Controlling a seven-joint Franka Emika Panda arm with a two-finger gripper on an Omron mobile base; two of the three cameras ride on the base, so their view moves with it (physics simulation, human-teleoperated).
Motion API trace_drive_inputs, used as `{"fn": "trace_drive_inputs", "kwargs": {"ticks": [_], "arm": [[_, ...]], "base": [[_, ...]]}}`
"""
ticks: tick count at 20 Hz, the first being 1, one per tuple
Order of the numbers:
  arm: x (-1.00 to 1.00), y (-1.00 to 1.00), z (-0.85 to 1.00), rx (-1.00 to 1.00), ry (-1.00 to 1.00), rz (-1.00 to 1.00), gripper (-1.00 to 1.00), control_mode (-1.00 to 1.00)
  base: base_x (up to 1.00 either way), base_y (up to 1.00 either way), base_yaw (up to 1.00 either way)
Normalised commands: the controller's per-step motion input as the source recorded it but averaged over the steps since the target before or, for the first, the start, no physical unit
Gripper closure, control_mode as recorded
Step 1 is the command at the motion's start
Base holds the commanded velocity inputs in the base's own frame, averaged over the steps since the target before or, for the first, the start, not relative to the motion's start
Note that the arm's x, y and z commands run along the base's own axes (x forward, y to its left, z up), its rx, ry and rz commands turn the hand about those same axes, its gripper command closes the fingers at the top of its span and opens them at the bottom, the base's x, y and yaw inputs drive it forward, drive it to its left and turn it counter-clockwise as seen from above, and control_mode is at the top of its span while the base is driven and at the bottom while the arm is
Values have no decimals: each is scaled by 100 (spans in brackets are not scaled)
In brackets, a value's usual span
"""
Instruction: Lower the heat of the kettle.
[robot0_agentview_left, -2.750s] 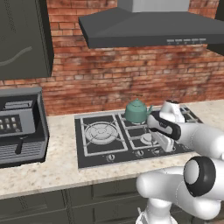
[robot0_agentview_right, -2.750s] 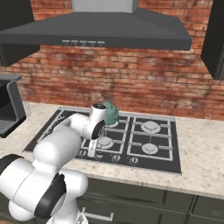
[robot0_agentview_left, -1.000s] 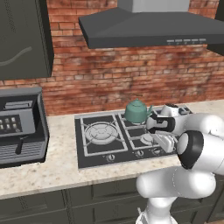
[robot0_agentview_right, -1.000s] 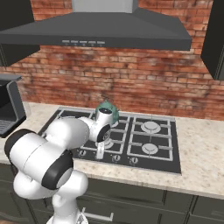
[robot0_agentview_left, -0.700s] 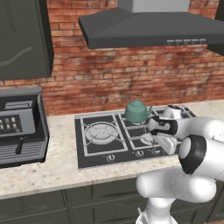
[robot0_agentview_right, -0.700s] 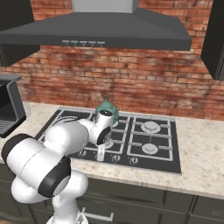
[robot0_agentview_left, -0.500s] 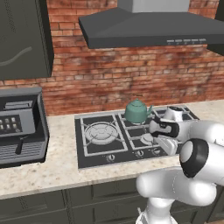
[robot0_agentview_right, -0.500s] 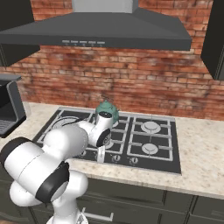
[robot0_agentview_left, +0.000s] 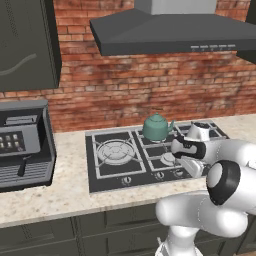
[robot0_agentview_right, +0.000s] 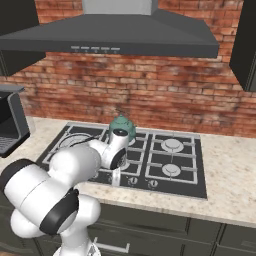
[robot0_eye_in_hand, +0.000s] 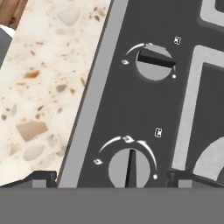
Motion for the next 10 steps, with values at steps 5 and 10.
{"fn": "trace_drive_inputs", "kwargs": {"ticks": [5, 10], "arm": [[-51, 0, -20, 0, -1, 4, -100, -100], [-39, 0, -22, 0, 0, 4, -100, -100]], "base": [[0, 0, 0], [0, 0, 0]]}}
